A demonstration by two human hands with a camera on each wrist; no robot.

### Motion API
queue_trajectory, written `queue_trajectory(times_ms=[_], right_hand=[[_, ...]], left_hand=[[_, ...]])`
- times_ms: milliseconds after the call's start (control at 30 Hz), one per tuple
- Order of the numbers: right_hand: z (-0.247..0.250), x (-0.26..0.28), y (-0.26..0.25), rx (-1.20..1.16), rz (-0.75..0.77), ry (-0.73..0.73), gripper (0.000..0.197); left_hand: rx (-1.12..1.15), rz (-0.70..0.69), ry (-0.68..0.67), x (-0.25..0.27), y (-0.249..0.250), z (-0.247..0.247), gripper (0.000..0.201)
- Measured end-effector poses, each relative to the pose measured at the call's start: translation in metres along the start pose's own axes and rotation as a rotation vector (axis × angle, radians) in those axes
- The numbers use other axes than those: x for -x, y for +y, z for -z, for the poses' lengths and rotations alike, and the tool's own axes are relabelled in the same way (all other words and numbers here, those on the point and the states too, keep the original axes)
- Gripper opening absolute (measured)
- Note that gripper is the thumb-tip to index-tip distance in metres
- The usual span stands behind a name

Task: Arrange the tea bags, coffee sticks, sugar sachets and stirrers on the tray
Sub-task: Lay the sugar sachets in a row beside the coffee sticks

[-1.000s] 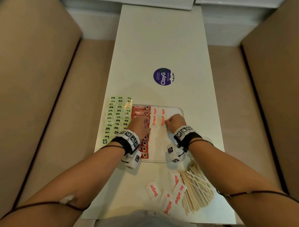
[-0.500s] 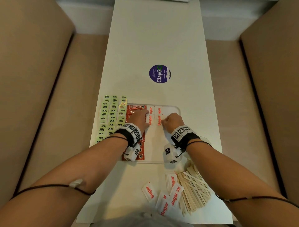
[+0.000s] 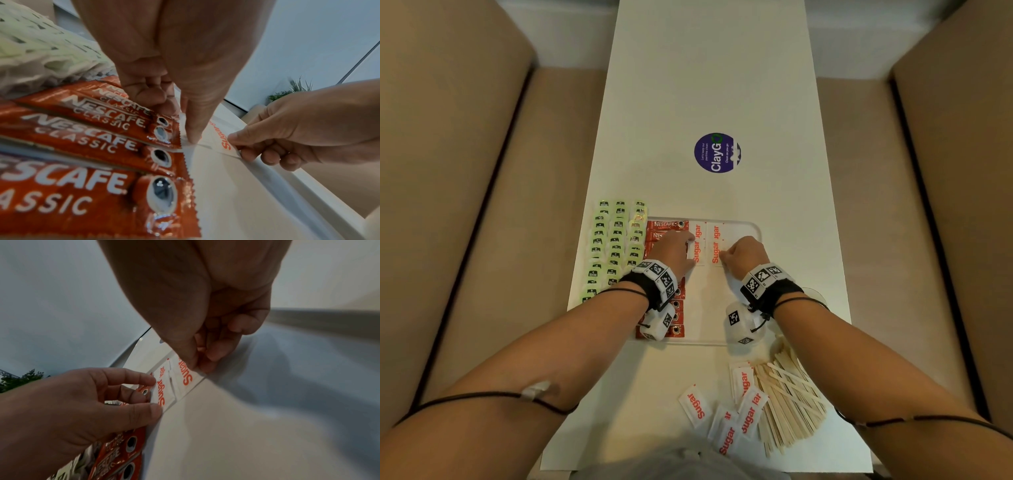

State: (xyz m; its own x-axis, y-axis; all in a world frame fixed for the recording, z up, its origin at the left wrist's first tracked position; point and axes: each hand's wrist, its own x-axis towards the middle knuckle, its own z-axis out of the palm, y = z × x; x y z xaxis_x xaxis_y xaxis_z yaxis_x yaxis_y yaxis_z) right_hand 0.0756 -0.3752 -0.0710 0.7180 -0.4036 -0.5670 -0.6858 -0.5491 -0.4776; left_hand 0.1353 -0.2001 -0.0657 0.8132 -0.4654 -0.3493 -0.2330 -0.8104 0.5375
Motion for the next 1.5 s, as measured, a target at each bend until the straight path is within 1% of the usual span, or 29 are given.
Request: queue_trajectory(times_ms=[533, 700, 767, 833, 867, 933, 1067, 1100, 1233, 1333, 1500], right_hand=[[0.003, 0.004, -0.004, 0.024, -0.017, -0.023, 0.024], [0.004, 0.012, -0.005, 0.022, -0.018, -0.011, 0.024], [0.005, 0.016, -0.007, 0.014, 0.012, -0.018, 0.03], [0.01, 0.025, -0.01, -0.003, 0.074, -0.044, 0.041], [0.013, 0.033, -0.012, -0.017, 0.114, -0.054, 0.043], [0.02, 0.052, -0.015, -0.041, 0.194, -0.079, 0.04], [0.026, 0.091, -0.011, 0.011, 0.323, -0.143, 0.02], [0.024, 0.099, -0.007, 0.029, 0.337, -0.158, 0.018], [0.018, 0.127, 0.017, 0.109, 0.382, -0.197, 0.024], [0.013, 0.142, 0.035, 0.189, 0.382, -0.238, 0.029], [0.002, 0.164, 0.062, 0.397, 0.421, -0.283, 0.031]], left_hand=[[-0.009, -0.005, -0.002, 0.0, 0.002, -0.001, 0.054], [-0.013, -0.034, 0.001, 0.004, 0.002, 0.003, 0.051], [-0.007, -0.046, 0.007, 0.008, 0.002, 0.006, 0.047], [0.0, -0.055, -0.001, 0.015, 0.001, 0.009, 0.042], [0.005, -0.058, -0.008, 0.02, 0.001, 0.01, 0.039], [0.025, -0.065, -0.029, 0.032, -0.001, 0.011, 0.036], [0.043, -0.112, -0.106, 0.063, -0.002, 0.009, 0.034], [0.038, -0.129, -0.122, 0.071, -0.002, 0.008, 0.034], [0.0, -0.188, -0.206, 0.101, 0.0, 0.0, 0.035], [-0.021, -0.218, -0.273, 0.117, -0.002, -0.011, 0.037], [-0.085, -0.279, -0.346, 0.146, -0.002, -0.029, 0.035]])
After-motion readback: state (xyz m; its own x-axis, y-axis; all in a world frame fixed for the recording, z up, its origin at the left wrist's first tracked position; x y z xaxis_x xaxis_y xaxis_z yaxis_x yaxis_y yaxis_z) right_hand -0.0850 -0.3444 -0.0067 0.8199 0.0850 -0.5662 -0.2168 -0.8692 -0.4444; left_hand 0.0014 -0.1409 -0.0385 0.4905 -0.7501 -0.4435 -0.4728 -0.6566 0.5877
